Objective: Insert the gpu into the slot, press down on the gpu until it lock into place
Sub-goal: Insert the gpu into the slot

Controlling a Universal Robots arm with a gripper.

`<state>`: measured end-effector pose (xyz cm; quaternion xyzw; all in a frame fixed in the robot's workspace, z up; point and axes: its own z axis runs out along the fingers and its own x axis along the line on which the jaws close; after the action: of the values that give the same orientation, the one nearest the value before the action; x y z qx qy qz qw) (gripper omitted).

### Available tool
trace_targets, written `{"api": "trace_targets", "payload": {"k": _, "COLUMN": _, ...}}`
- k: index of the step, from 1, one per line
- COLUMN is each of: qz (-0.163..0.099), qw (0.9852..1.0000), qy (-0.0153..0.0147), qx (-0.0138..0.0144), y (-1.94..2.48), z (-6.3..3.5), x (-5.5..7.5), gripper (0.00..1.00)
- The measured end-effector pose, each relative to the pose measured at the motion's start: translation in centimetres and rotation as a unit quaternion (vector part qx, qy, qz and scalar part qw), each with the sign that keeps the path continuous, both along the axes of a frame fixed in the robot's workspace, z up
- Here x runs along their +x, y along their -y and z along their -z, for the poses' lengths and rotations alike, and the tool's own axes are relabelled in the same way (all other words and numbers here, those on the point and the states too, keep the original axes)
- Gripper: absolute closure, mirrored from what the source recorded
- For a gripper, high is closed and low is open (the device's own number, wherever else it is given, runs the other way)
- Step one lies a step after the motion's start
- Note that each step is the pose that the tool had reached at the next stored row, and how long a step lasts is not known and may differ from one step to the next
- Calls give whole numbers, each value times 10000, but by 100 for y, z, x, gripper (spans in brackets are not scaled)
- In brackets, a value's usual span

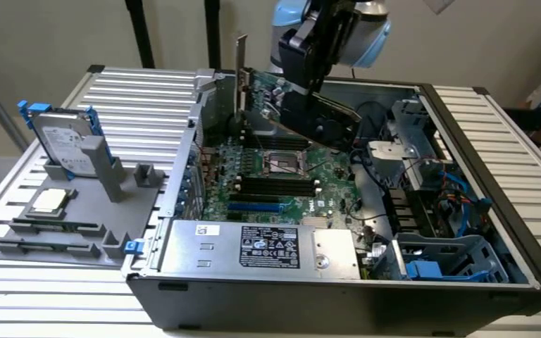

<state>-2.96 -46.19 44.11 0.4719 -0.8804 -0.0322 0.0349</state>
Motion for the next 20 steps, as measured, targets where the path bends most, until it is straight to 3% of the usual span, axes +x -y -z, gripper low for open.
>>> {"api": "trace_targets", "payload": {"k": 5, "qz": -381, "qw": 9993, "qy": 0, "qx": 29, "y": 0, "z": 0, "x": 0, "gripper": 74}}
{"api": "trace_targets", "payload": {"k": 10, "qz": -724, "qw": 9973, "qy": 1, "qx": 85, "y": 0, "z": 0, "x": 0, "gripper": 74}}
{"api": "trace_targets", "payload": {"k": 15, "qz": -1060, "qw": 9942, "qy": 5, "qx": 165, "y": 0, "z": 0, "x": 0, "gripper": 74}}
{"api": "trace_targets", "payload": {"k": 20, "qz": -1438, "qw": 9894, "qy": 4, "qx": 222, "y": 0, "z": 0, "x": 0, "gripper": 74}}
